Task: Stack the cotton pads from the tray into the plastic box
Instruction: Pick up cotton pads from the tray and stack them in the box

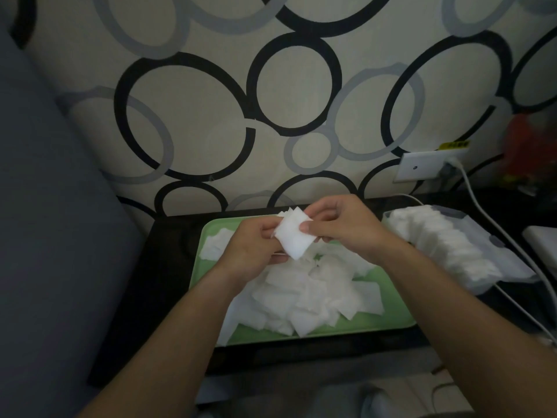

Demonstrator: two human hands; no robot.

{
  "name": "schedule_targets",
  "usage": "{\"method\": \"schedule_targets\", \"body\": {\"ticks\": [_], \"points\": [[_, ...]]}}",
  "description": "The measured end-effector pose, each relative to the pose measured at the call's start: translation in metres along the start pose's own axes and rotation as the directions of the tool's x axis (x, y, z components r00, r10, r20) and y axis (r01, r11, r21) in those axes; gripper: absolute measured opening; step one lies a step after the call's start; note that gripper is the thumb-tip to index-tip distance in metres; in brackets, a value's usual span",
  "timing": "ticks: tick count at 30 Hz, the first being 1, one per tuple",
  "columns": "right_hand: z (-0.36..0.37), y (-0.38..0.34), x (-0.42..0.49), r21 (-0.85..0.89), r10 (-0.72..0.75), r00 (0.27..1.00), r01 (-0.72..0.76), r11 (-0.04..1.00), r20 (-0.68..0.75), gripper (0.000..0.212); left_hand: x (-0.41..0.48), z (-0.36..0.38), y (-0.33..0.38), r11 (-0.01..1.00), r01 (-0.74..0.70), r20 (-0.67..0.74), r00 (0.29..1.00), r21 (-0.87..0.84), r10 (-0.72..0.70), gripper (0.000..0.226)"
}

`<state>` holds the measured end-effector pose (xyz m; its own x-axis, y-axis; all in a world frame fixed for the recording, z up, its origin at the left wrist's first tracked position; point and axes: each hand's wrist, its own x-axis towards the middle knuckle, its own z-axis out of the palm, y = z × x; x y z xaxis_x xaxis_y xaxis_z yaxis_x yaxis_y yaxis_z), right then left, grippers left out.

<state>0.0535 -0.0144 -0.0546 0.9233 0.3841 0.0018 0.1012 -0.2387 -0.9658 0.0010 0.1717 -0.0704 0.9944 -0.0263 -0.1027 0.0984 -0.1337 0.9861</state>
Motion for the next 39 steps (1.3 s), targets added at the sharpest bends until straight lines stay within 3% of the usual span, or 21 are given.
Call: {"method": "schedule_targets", "body": {"ticks": [8, 12, 17, 21, 23, 27, 32, 39], "points": [[0.004, -0.004, -0.001, -0.110, -0.016, 0.997, 0.008, 0.994, -0.074, 0.020, -0.001, -0.002, 0.001, 0.999, 0.038, 0.024, 0.999, 0.037, -0.039, 0.031], [0.010, -0.006, 0.000, -0.265, -0.047, 0.994, 0.021, 0.964, -0.094, 0.021, -0.005, -0.005, 0.009, 0.986, 0.134, -0.061, 0.988, -0.103, -0.141, 0.022], [0.030, -0.013, 0.000, -0.401, -0.118, 0.988, 0.067, 0.913, -0.104, 0.037, -0.016, -0.020, 0.004, 0.998, 0.057, -0.030, 0.998, -0.013, -0.058, 0.018], [0.052, -0.014, 0.003, -0.432, -0.127, 0.983, 0.059, 0.900, -0.129, 0.020, -0.019, -0.047, -0.005, 0.997, 0.072, -0.195, 0.978, -0.006, -0.072, 0.026], [0.060, -0.017, 0.007, -0.452, -0.116, 0.988, 0.057, 0.890, -0.105, 0.010, -0.019, -0.066, -0.010, 0.995, 0.081, -0.347, 0.933, -0.063, -0.098, 0.021], [0.078, -0.022, 0.027, -0.545, -0.064, 0.996, 0.090, 0.834, 0.066, 0.018, -0.023, -0.100, -0.022, 0.987, 0.046, -0.577, 0.806, -0.156, -0.129, 0.027], [0.107, -0.022, 0.064, -0.677, -0.009, 0.981, 0.142, 0.722, 0.196, 0.023, -0.027, -0.113, -0.031, 0.983, 0.032, -0.612, 0.779, -0.181, -0.138, 0.029], [0.144, -0.017, 0.102, -0.812, 0.140, 0.963, 0.109, 0.574, 0.229, 0.034, -0.023, -0.115, -0.033, 0.986, -0.002, -0.615, 0.782, -0.165, -0.101, 0.019]]}}
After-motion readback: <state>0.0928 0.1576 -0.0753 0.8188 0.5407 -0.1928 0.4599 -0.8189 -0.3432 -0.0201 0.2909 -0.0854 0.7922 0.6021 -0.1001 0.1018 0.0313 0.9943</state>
